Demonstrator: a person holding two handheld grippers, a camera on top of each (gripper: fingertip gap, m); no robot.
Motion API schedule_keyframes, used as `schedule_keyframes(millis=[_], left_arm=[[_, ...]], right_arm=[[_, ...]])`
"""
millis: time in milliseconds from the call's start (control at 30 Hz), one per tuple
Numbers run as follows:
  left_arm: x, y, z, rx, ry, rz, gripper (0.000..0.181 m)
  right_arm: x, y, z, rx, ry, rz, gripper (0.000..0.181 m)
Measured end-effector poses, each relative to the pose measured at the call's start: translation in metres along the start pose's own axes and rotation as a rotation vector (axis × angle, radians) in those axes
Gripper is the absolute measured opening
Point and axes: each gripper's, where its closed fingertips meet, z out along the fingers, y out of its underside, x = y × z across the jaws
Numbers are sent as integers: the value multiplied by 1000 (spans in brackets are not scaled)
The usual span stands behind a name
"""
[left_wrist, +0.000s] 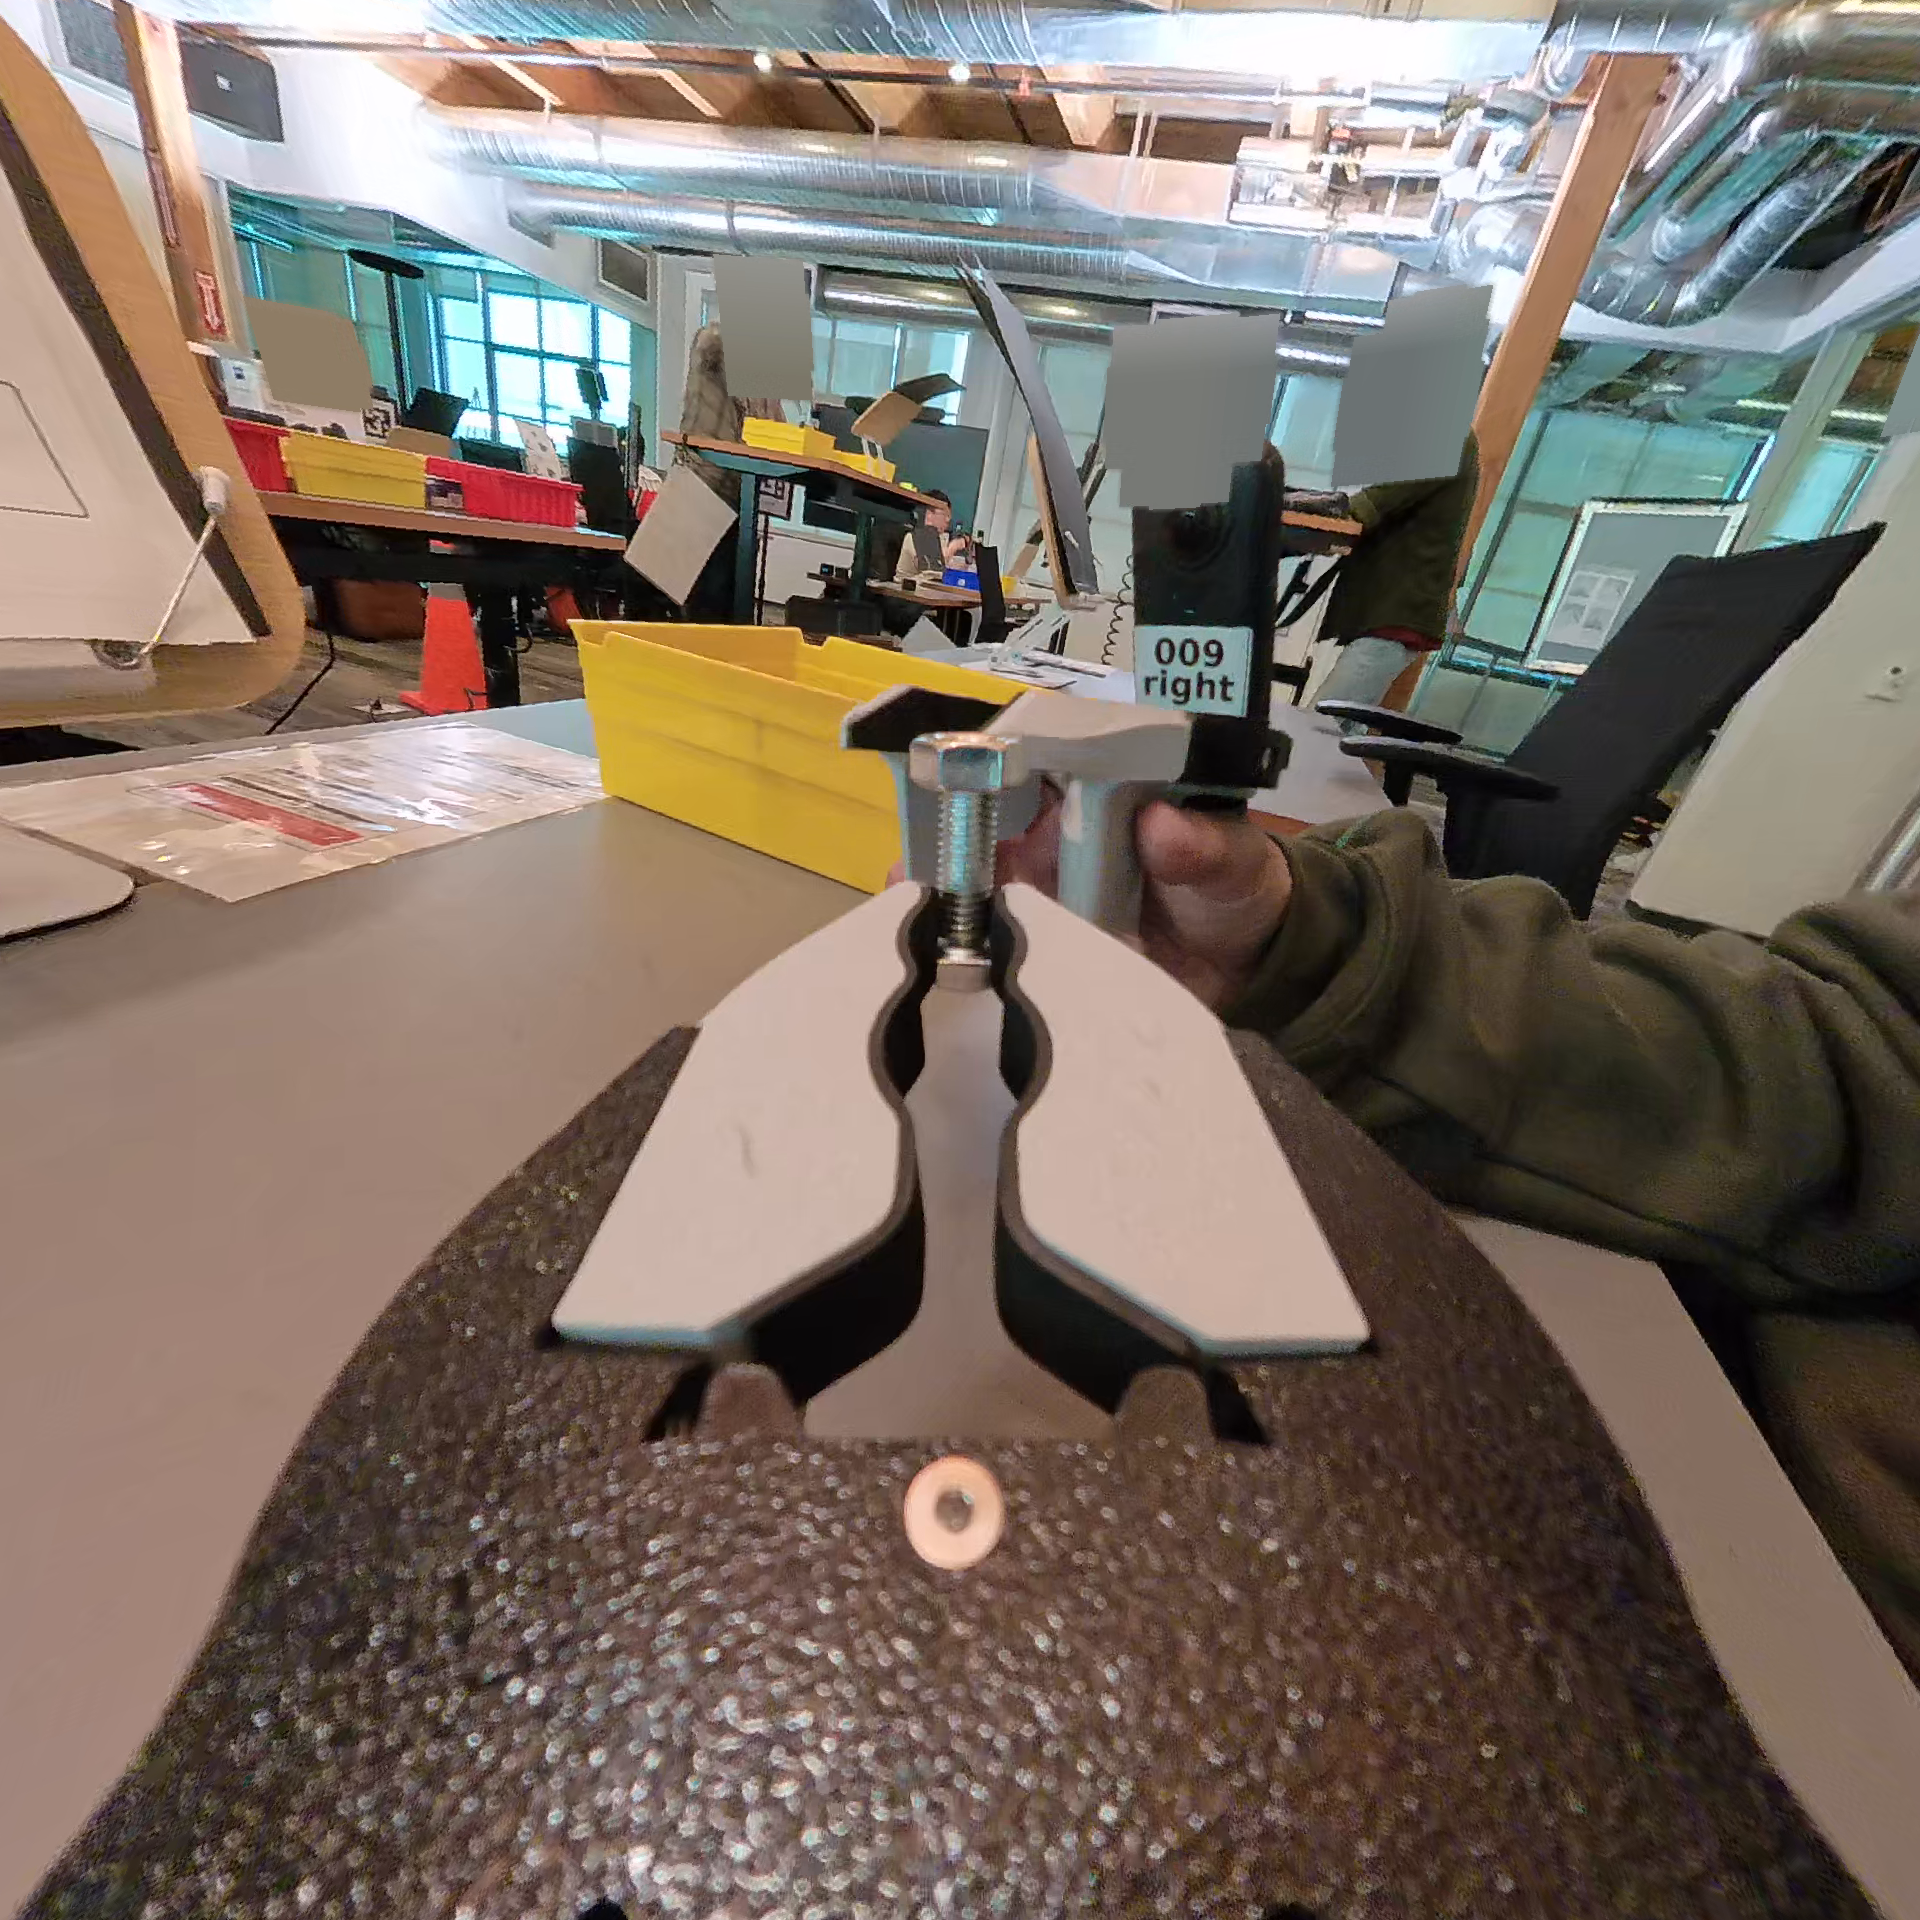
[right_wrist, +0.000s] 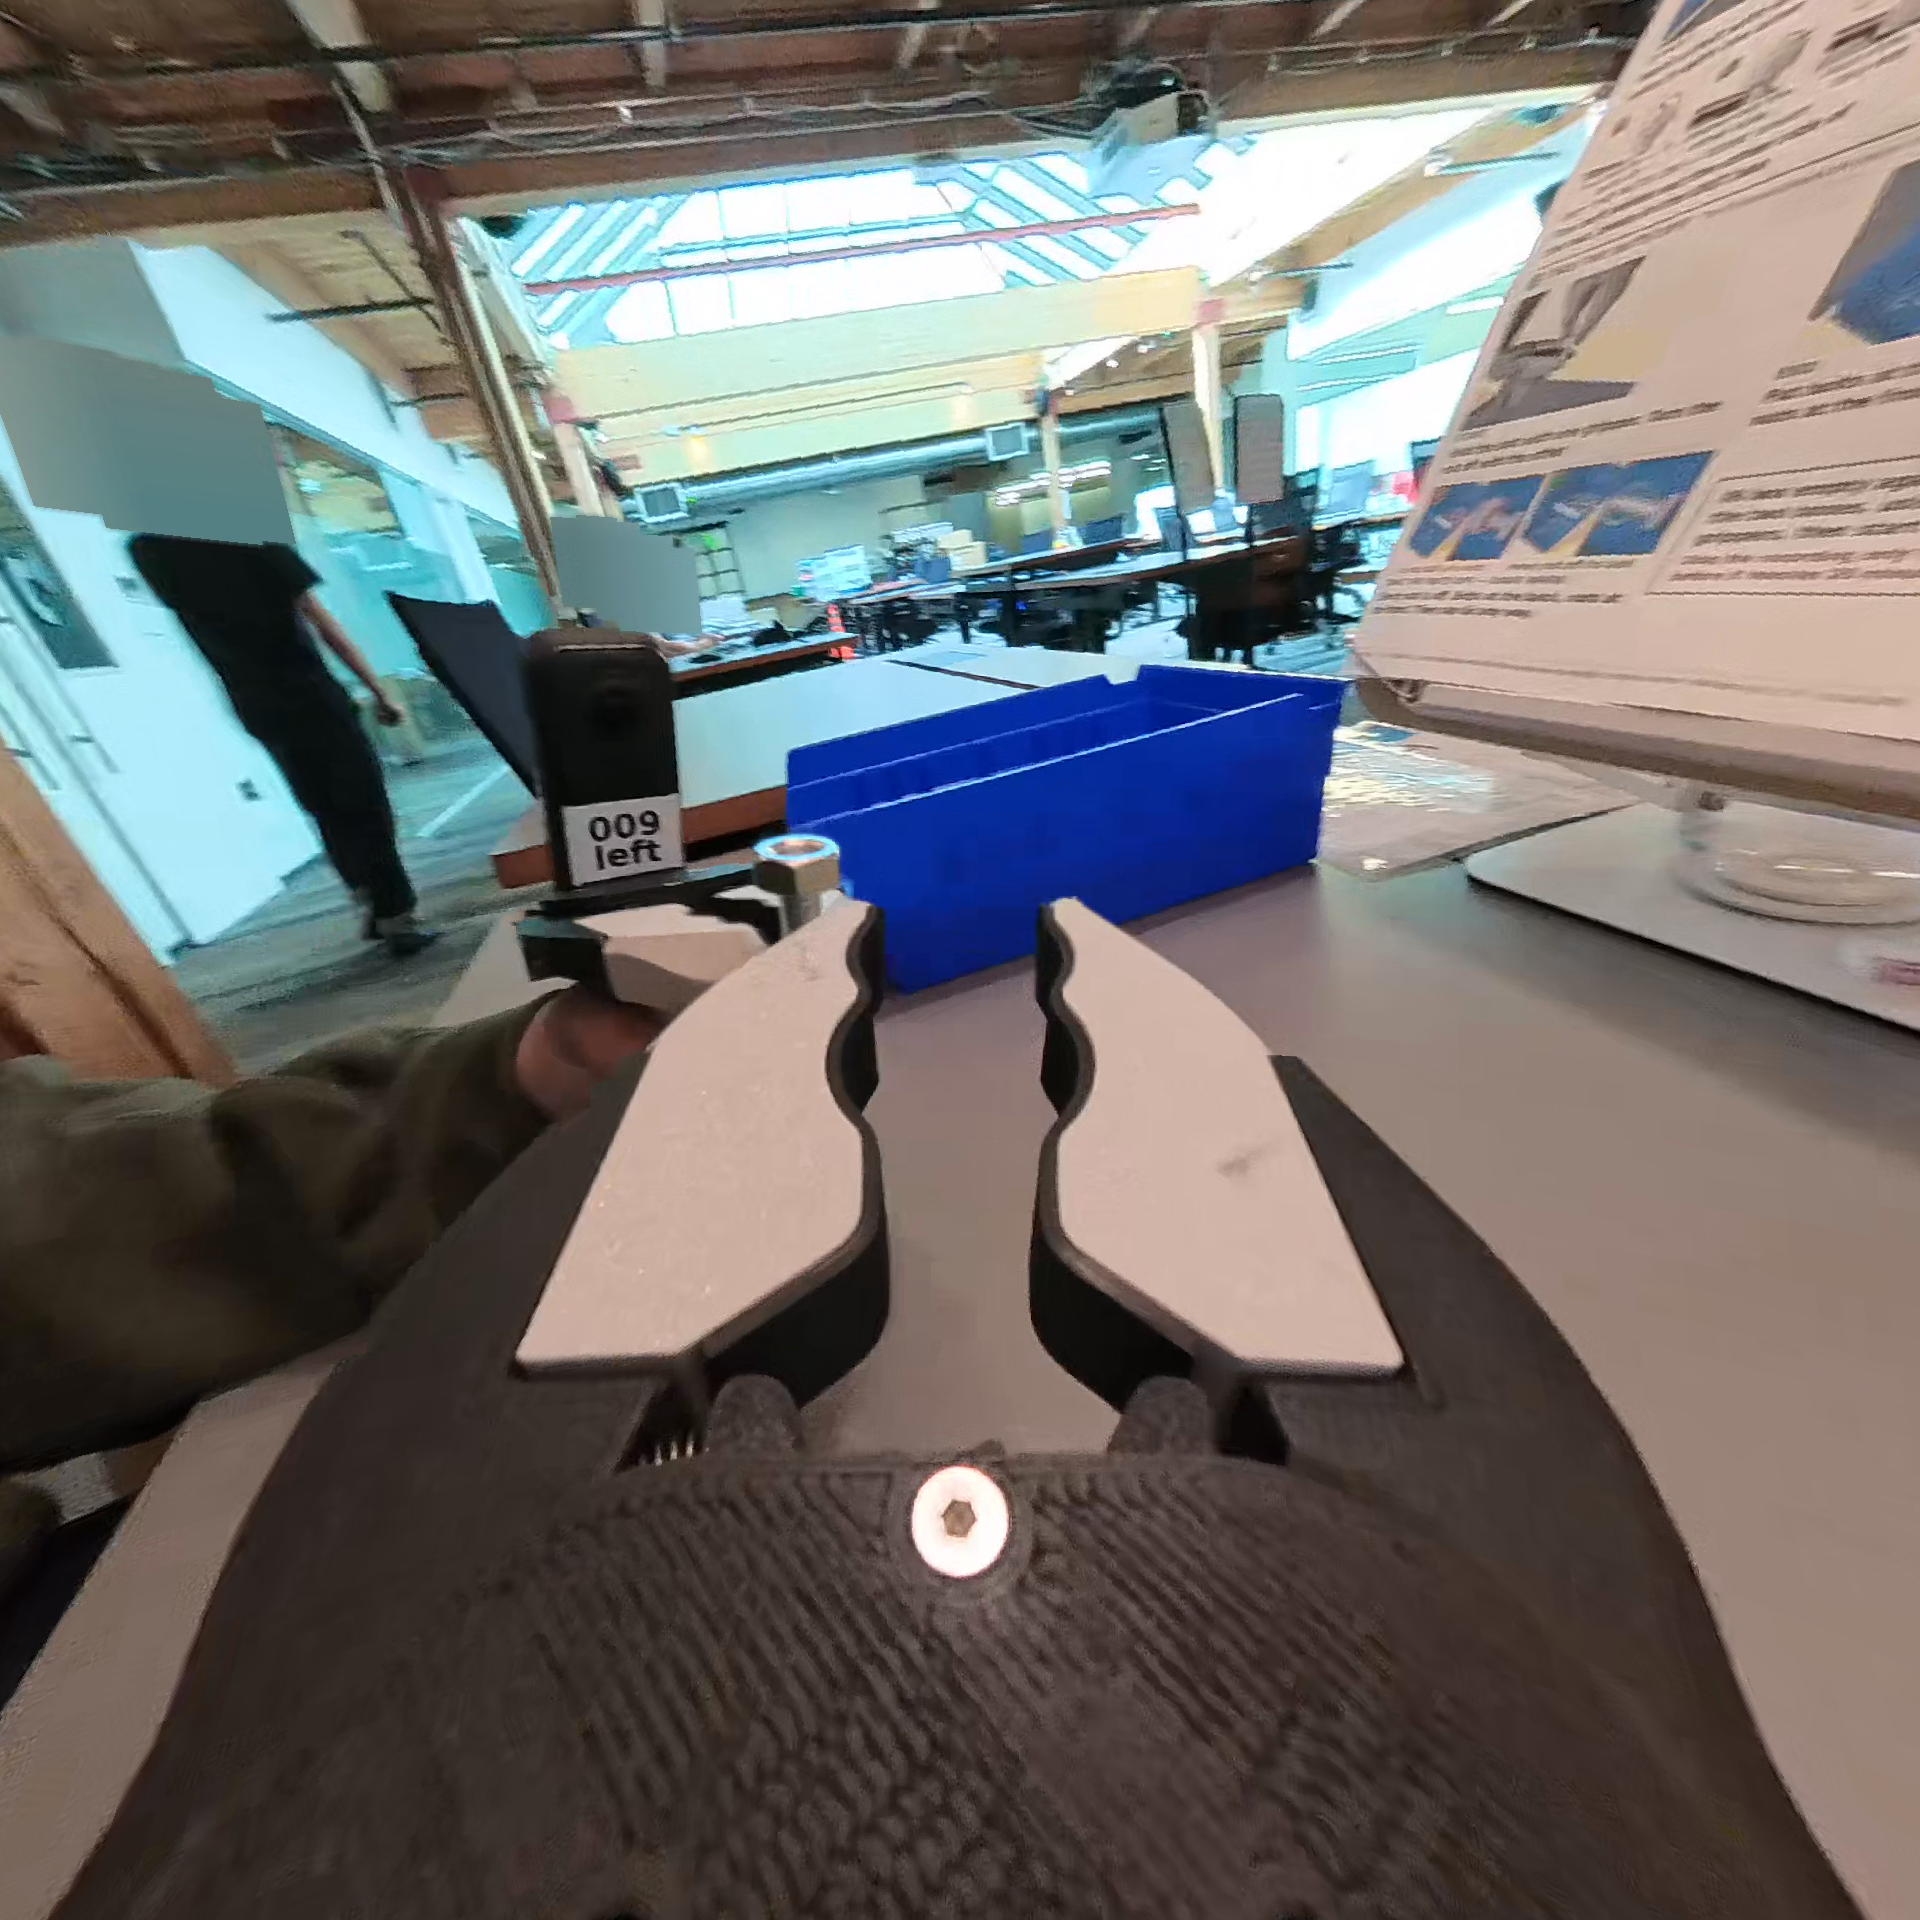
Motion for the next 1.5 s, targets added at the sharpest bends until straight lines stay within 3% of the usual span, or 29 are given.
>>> schedule_keyframes(millis=[233,500,733,1067,1233,1500], left_arm=[[2,2,1,-12,5,13,9],[7,3,2,-22,38,29,9],[46,1,-2,4,314,16,9],[43,2,-2,-3,299,11,9],[34,2,0,0,225,33,9],[16,-2,-2,20,107,50,9]], right_arm=[[-31,1,15,9,-96,-43,28],[-36,3,18,-1,-121,-44,17],[-71,-1,0,-9,-464,50,17],[-70,0,-1,-10,-456,33,17],[-62,1,1,7,-400,45,18],[-35,-8,6,64,-192,41,43]])
